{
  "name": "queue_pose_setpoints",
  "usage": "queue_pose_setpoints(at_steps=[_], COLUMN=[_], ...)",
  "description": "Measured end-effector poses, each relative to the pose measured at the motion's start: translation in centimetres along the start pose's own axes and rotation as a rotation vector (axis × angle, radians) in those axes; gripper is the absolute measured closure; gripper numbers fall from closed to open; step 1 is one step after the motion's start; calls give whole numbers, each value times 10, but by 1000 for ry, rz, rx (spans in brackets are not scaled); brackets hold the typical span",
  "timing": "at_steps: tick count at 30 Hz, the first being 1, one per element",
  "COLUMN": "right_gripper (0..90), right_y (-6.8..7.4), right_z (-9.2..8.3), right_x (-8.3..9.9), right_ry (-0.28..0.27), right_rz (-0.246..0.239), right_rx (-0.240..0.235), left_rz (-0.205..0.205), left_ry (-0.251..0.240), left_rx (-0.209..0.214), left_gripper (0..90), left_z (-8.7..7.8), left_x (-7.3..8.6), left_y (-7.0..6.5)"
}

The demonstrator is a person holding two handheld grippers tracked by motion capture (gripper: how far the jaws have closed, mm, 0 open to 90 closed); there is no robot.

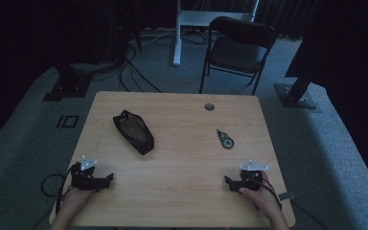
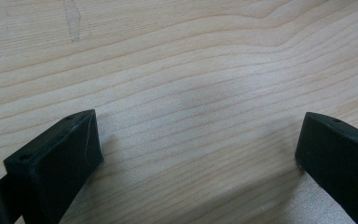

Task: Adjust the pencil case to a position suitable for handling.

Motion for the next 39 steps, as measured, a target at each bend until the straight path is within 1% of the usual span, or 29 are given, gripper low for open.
queue_pose_setpoints(at_steps=[3, 4, 7, 9, 11, 14, 15, 23, 27, 31, 32, 34, 39], right_gripper=[129, 129, 129, 130, 129, 130, 130, 135, 135, 134, 134, 135, 135], right_y=[6, 9, 15, 21, 28, 34, 44, 69, 82, 96, 96, 104, 125], right_z=[2, 2, 4, 5, 8, 11, 14, 26, 34, 43, 43, 48, 58], right_x=[-6, -9, -16, -21, -25, -28, -34, -51, -61, -72, -72, -80, -95], right_ry=[-15, -21, -35, -40, -44, -47, -55, -71, -81, -95, -95, -101, -114], right_rz=[-1, -11, -12, -20, -39, -41, -54, -94, -104, -105, -105, -121, -140], right_rx=[-15, -20, -25, -35, -49, -60, -75, -110, -126, -140, -140, -144, -182], left_rz=[1, 1, 0, 1, 0, 0, 1, -1, 1, 0, 0, 0, 0], left_ry=[0, 1, 0, 1, 0, 0, 1, 0, 1, 0, 0, 0, 0], left_rx=[0, 0, 0, 0, 0, 0, 0, 0, 0, 0, 0, 0, 0], left_gripper=[2, 2, 2, 2, 2, 2, 2, 2, 2, 2, 2, 2, 2], left_z=[0, 0, 0, 0, 0, 0, 0, 0, 0, 0, 0, 0, 0], left_x=[0, 0, 0, 0, 0, 0, 0, 0, 0, 0, 0, 0, 0], left_y=[0, 0, 0, 0, 0, 0, 0, 0, 0, 0, 0, 0, 0])
Point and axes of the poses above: each handheld gripper's, and its own axes: z roughly forward along the jaws, x roughly out of its underside, y roughly to its left, the point moved 10 cm from there along z, roughly forward along the jaws, and after that the axes turned 3 degrees about y, right-handed, at the moved point
